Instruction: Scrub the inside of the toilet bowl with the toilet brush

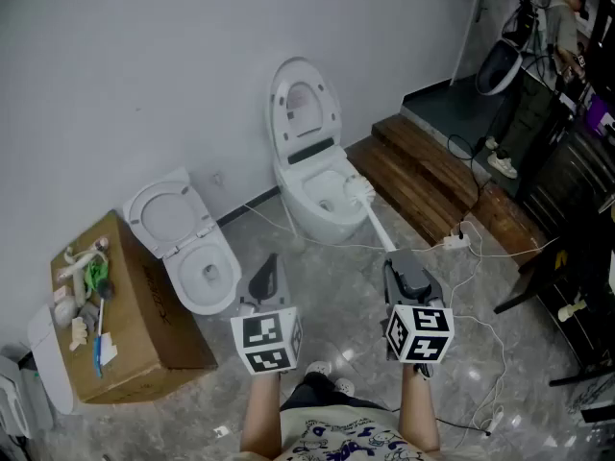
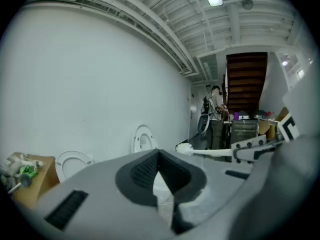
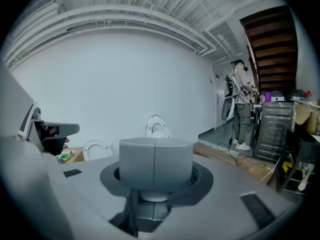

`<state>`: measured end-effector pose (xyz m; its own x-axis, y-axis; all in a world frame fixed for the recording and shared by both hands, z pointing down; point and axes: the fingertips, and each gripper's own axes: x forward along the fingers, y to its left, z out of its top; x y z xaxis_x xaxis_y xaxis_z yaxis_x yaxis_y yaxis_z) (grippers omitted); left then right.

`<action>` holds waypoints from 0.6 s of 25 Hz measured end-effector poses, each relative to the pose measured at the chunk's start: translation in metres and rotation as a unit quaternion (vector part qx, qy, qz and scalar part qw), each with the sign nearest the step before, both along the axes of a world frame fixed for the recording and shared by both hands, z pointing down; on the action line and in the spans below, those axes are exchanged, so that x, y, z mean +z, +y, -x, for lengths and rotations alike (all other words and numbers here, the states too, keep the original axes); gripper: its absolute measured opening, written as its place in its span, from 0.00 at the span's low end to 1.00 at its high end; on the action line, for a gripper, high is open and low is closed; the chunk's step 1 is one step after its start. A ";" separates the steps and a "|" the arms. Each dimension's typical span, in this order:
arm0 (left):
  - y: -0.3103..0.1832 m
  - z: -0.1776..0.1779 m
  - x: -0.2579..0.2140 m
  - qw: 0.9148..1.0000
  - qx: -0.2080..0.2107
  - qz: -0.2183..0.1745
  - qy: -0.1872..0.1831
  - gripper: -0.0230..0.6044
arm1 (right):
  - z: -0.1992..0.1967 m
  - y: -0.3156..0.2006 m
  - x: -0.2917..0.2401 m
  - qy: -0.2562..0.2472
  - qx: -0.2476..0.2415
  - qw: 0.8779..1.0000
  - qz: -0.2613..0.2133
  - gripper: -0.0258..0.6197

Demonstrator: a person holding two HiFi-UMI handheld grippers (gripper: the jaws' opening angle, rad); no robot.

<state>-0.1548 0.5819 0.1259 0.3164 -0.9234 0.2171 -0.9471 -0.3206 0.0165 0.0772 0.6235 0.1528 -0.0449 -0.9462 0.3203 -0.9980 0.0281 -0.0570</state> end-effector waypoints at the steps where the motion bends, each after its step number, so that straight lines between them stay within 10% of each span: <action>1: -0.001 0.000 0.000 1.000 0.000 0.001 -0.002 0.04 | 0.000 -0.001 0.000 0.000 0.001 1.000 0.000 0.29; 15: -0.023 0.003 0.000 1.000 0.003 0.000 -0.001 0.04 | 0.002 -0.021 0.000 -0.018 0.001 1.000 -0.004 0.29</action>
